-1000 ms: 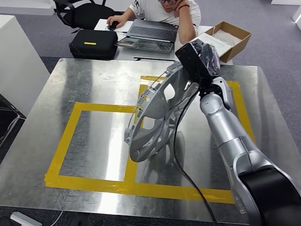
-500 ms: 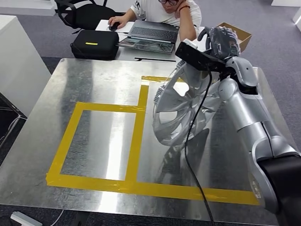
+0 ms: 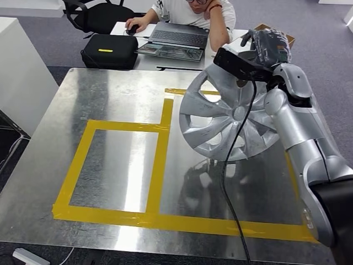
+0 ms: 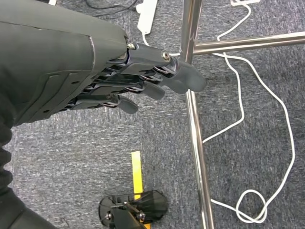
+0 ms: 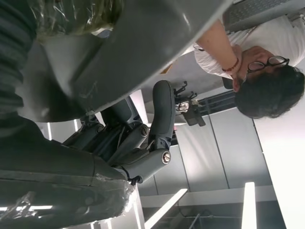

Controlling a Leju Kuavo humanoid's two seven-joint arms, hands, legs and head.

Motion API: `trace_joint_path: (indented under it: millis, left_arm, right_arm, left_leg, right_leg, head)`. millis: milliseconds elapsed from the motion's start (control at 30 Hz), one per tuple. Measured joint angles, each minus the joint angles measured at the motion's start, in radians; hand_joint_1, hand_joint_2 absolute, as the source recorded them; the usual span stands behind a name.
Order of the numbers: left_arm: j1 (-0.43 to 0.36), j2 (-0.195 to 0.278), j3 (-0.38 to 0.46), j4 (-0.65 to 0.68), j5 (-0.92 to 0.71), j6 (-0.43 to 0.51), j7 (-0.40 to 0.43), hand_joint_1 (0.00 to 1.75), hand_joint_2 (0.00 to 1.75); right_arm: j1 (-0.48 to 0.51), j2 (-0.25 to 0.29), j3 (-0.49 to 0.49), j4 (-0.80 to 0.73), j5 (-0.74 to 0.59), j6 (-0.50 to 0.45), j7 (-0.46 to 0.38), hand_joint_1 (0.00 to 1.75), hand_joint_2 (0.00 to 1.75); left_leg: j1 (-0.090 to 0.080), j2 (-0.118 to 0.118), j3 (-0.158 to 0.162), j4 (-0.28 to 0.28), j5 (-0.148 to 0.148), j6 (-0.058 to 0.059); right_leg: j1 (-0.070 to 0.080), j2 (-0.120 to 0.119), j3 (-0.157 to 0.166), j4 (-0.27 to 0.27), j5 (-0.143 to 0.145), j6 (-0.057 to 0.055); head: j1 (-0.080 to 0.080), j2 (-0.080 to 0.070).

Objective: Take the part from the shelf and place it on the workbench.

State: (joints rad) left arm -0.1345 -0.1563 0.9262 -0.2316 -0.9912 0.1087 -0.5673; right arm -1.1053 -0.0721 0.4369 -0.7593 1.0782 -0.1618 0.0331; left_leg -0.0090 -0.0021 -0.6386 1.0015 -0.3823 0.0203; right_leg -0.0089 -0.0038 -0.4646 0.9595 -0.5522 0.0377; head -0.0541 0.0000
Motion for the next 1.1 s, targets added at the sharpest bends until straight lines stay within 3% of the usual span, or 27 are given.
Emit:
trace_joint_path:
  millis: [300, 433, 567, 900, 1033, 1100]
  left_arm:
    - [0.000, 0.000, 0.000, 0.000, 0.003, -0.004, -0.011, 0.00, 1.75]
    - [0.000, 0.000, 0.000, 0.000, 0.004, -0.016, -0.023, 0.00, 1.75]
    - [0.001, 0.002, 0.000, 0.000, 0.009, -0.023, -0.050, 0.00, 0.00]
    - [0.006, 0.006, 0.000, 0.000, 0.015, -0.014, -0.047, 0.00, 0.00]
    - [0.007, 0.007, 0.000, 0.000, 0.015, -0.010, -0.046, 0.00, 0.00]
    - [0.008, 0.007, 0.001, 0.000, 0.016, -0.009, -0.046, 0.00, 0.00]
  right_arm:
    - [-0.003, -0.007, 0.005, 0.002, -0.001, -0.012, 0.001, 1.75, 1.75]
    - [-0.001, -0.007, 0.007, 0.002, 0.001, -0.021, 0.003, 0.00, 1.75]
    - [0.001, -0.008, 0.010, 0.002, 0.009, -0.015, 0.003, 0.00, 1.75]
    - [-0.017, -0.016, 0.038, 0.002, 0.098, 0.065, 0.007, 0.00, 1.75]
    - [-0.029, -0.018, 0.055, 0.003, 0.114, 0.091, 0.006, 0.00, 0.00]
    - [-0.039, -0.018, 0.070, 0.007, 0.129, 0.120, 0.004, 0.00, 0.00]
  left_leg:
    - [0.000, 0.000, -0.001, 0.000, 0.000, 0.000]
    - [0.000, 0.000, -0.001, 0.000, 0.000, 0.000]
    - [0.000, 0.000, -0.001, 0.000, 0.000, 0.000]
    - [0.000, 0.000, -0.002, 0.000, 0.000, 0.000]
    - [0.000, 0.000, -0.002, 0.000, 0.000, 0.000]
    - [0.000, 0.000, -0.002, 0.000, 0.000, 0.000]
  right_leg:
    - [0.000, 0.000, -0.001, 0.000, 0.000, 0.000]
    - [0.000, 0.000, -0.001, 0.000, 0.000, 0.000]
    - [0.000, 0.000, -0.001, 0.000, 0.000, 0.000]
    - [0.000, 0.000, -0.001, 0.000, 0.000, 0.000]
    - [0.000, 0.000, -0.001, 0.000, 0.000, 0.000]
    - [0.000, 0.000, -0.001, 0.000, 0.000, 0.000]
  head:
    - [0.000, 0.000]
    - [0.000, 0.000]
    - [0.000, 0.000]
    - [0.000, 0.000]
    - [0.000, 0.000]
    - [0.000, 0.000]
